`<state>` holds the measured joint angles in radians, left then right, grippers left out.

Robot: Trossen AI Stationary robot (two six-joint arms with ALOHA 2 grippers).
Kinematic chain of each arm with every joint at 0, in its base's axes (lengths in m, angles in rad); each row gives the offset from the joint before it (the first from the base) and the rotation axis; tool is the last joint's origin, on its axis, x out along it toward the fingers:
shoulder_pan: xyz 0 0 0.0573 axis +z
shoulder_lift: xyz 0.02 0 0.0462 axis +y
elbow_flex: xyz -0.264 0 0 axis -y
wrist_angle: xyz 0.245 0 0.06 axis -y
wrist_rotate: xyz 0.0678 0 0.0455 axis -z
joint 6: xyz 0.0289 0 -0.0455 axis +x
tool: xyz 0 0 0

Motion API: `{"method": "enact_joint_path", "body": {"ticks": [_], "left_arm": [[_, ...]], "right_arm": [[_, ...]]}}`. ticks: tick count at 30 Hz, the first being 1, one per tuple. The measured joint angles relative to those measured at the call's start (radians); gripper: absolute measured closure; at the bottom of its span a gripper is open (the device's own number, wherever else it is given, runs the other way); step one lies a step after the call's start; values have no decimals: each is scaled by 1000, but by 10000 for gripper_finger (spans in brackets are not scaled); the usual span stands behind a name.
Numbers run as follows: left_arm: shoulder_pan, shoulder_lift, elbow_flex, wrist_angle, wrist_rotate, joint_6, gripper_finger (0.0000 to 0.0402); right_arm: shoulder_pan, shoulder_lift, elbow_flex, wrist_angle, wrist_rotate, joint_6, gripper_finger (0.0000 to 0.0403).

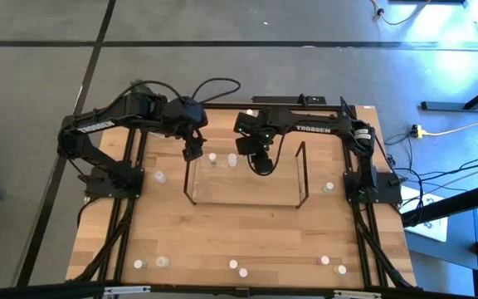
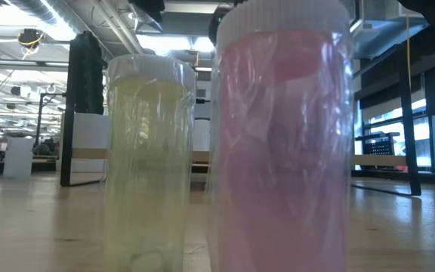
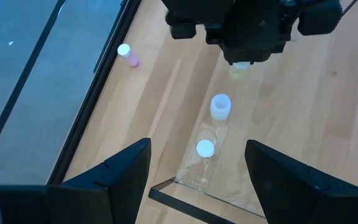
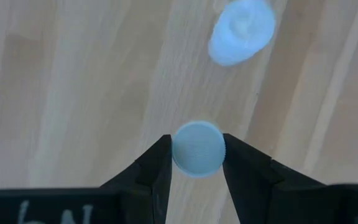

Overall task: Pick and place medicine bottles onto shelf by color
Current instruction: Put the top yellow pill bottle on the shelf

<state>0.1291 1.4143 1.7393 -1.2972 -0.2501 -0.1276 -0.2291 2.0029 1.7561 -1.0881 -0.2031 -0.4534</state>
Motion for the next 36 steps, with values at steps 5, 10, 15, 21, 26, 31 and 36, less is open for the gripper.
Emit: {"method": "enact_joint_path", "body": {"ticks": [5, 10, 15, 21, 26, 31, 36], "left_arm": [[0, 0, 0, 0, 0, 0, 147], [0, 0, 0, 0, 0, 0, 147], [0, 0, 0, 0, 0, 0, 147], [0, 0, 0, 1, 0, 0, 147], [0, 0, 0, 1, 0, 0, 147], [0, 0, 0, 1, 0, 0, 147], [0, 0, 0, 1, 0, 0, 147]], "right_arm": [[-1, -6, -50, -3, 1, 10, 270], [-1, -8, -50, 41, 8, 2, 270], [-3, -8, -63, 56, 75, 0, 270], [-3, -8, -63, 62, 45, 0, 270], [-4, -8, -63, 50, 43, 0, 270], [-3, -8, -63, 49, 43, 0, 270], [-3, -8, -63, 47, 42, 3, 270]]}}
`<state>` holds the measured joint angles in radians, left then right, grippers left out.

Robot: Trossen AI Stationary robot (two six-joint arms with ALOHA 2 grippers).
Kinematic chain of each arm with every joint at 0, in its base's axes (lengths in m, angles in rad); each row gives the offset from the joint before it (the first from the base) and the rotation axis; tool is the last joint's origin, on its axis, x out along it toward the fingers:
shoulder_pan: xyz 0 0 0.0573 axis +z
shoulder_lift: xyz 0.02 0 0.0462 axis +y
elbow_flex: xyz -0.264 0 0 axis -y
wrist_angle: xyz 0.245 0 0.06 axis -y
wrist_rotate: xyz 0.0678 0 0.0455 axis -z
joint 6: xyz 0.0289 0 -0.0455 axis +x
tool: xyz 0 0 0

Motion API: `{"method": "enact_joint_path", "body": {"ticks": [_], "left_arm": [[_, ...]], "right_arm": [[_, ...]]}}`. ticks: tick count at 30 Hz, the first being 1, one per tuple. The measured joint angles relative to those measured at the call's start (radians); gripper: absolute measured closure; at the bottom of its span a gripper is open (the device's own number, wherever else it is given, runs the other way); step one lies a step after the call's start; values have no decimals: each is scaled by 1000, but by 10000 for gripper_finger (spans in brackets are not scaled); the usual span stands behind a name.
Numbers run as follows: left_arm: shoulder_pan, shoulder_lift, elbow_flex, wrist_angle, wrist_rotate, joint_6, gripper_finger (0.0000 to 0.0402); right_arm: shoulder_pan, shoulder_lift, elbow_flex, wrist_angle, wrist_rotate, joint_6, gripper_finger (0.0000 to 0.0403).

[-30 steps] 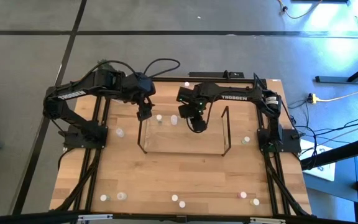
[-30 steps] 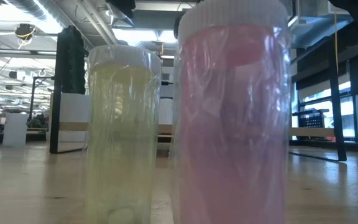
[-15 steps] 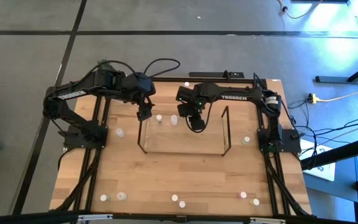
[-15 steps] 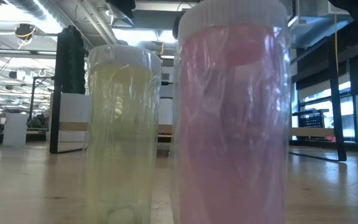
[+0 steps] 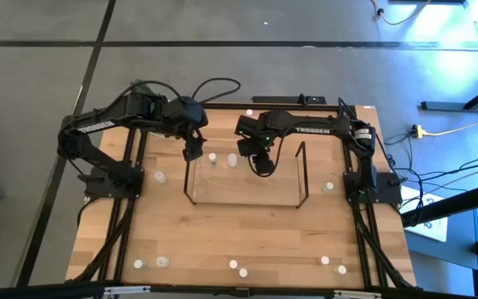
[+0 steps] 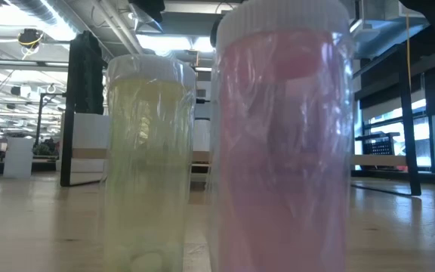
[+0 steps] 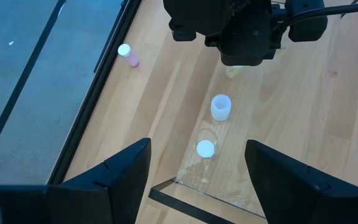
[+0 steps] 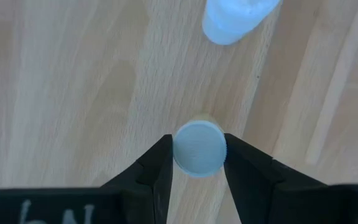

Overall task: Pick and place medicine bottles onto shelf by color
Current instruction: Put the top yellow pill bottle on the shelf

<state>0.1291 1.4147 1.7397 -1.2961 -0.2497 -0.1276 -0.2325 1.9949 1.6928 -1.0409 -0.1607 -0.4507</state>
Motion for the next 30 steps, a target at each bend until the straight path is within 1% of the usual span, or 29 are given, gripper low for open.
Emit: {"method": "enact_joint_path", "body": {"ticks": [9, 18, 22, 30], "left_arm": [[0, 0, 0, 3, 0, 0, 147], [0, 0, 0, 4, 0, 0, 147], [0, 0, 0, 4, 0, 0, 147], [0, 1, 0, 3, 0, 0, 147]], "right_arm": [[0, 0, 0, -9, 0, 0, 265], [0, 0, 0, -10, 0, 0, 220], [0, 0, 0, -10, 0, 0, 207], [-3, 0, 0, -10, 1, 1, 210]]}}
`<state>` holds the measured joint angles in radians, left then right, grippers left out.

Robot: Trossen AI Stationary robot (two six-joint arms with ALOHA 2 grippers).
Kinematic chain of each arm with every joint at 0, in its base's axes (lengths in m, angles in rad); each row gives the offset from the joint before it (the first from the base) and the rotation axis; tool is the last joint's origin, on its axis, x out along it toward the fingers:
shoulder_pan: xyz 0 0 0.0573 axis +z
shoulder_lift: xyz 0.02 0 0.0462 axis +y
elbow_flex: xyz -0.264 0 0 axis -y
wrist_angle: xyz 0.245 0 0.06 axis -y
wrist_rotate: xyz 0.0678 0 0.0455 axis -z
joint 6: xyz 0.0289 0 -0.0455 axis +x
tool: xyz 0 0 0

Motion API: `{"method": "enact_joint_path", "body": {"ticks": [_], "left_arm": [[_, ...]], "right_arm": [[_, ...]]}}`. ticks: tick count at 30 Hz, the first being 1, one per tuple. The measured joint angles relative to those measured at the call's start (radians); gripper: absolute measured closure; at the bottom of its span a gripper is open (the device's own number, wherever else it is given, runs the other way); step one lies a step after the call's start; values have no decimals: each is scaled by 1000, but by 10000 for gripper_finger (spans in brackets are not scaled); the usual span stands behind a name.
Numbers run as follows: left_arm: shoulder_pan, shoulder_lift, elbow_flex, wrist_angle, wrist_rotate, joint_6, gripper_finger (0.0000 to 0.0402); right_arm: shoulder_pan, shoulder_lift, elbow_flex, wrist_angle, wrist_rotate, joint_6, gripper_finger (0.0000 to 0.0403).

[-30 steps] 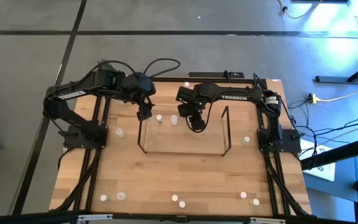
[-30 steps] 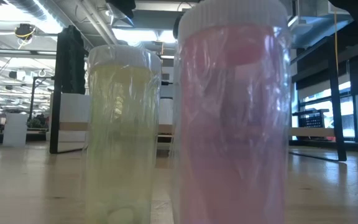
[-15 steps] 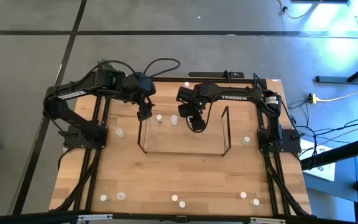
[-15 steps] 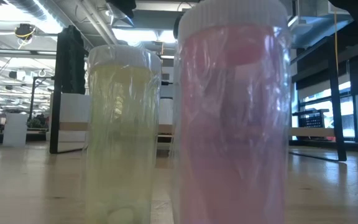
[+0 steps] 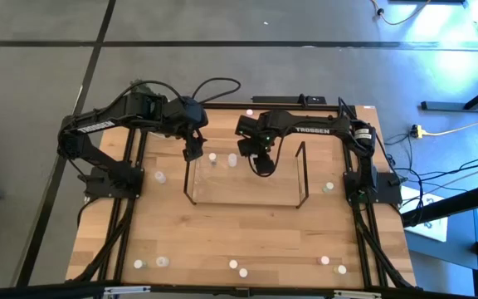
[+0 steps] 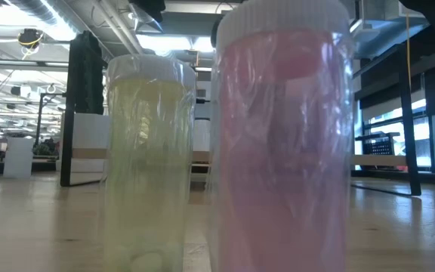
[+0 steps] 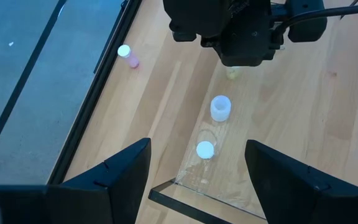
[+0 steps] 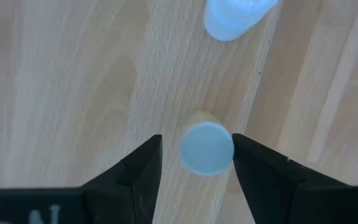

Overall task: Pick and place medicine bottles onto shelf by color
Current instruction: Put the top yellow pill bottle on the shelf

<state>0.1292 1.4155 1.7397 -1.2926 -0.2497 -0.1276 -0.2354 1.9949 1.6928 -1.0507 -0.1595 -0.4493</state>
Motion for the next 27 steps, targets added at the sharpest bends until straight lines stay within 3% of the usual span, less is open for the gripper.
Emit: {"method": "enact_joint_path", "body": {"ticks": [27], "left_arm": [[0, 0, 0, 0, 1, 0, 147]], "right_arm": [[0, -3, 43, -97, 0, 3, 208]]}}
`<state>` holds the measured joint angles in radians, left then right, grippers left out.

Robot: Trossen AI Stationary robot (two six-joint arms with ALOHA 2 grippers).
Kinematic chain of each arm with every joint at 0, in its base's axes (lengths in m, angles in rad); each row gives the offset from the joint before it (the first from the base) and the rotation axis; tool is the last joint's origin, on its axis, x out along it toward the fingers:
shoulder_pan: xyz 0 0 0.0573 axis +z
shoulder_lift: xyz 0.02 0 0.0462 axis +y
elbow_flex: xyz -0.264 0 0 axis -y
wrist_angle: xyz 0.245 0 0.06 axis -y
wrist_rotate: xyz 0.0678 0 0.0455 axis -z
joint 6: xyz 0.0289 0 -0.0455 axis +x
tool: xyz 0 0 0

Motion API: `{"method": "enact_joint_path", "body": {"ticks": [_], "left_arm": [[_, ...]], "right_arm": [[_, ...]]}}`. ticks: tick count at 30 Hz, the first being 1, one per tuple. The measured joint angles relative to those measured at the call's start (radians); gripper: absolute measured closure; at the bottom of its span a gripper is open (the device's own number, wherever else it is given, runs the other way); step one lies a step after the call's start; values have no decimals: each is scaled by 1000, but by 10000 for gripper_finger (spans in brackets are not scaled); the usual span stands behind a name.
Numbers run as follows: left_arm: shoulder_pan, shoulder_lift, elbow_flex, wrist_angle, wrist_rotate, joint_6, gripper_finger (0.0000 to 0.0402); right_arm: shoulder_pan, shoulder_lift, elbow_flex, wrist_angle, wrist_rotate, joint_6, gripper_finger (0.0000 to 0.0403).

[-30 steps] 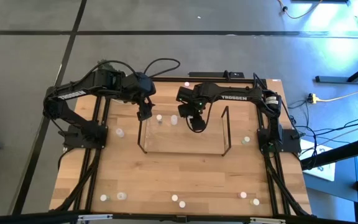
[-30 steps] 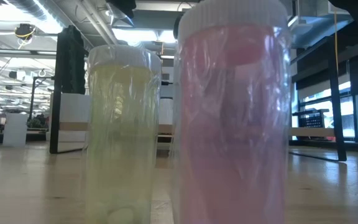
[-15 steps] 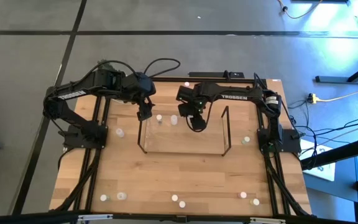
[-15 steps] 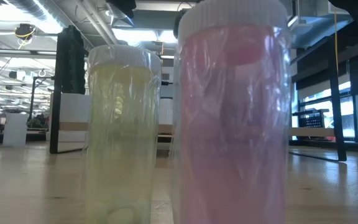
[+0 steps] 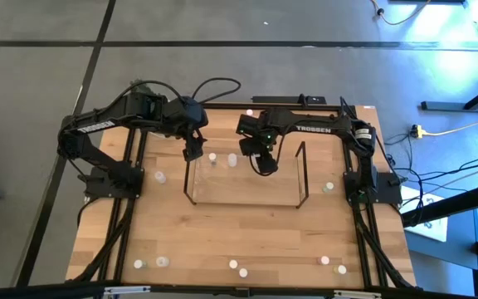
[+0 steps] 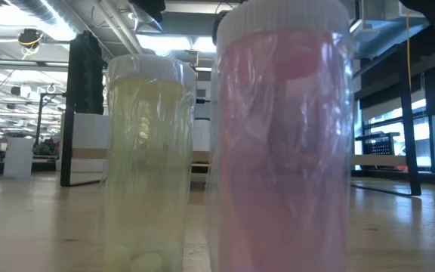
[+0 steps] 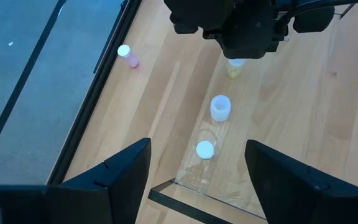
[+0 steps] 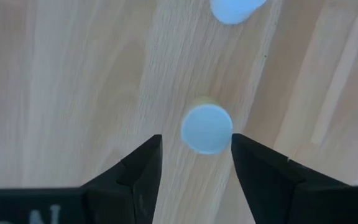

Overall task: Pick and place medicine bottles onto shelf by color
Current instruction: Put the top yellow pill bottle on the shelf, then put the top pink pill bottle on the shelf

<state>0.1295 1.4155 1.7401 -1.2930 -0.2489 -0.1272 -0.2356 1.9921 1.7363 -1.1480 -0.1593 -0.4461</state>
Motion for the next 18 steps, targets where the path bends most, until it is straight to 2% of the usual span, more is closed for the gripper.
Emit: {"method": "enact_joint_path", "body": {"ticks": [18], "left_arm": [[0, 0, 0, 0, 0, 0, 147]], "right_arm": [[-23, -27, 25, 1, 0, -1, 208]]}}
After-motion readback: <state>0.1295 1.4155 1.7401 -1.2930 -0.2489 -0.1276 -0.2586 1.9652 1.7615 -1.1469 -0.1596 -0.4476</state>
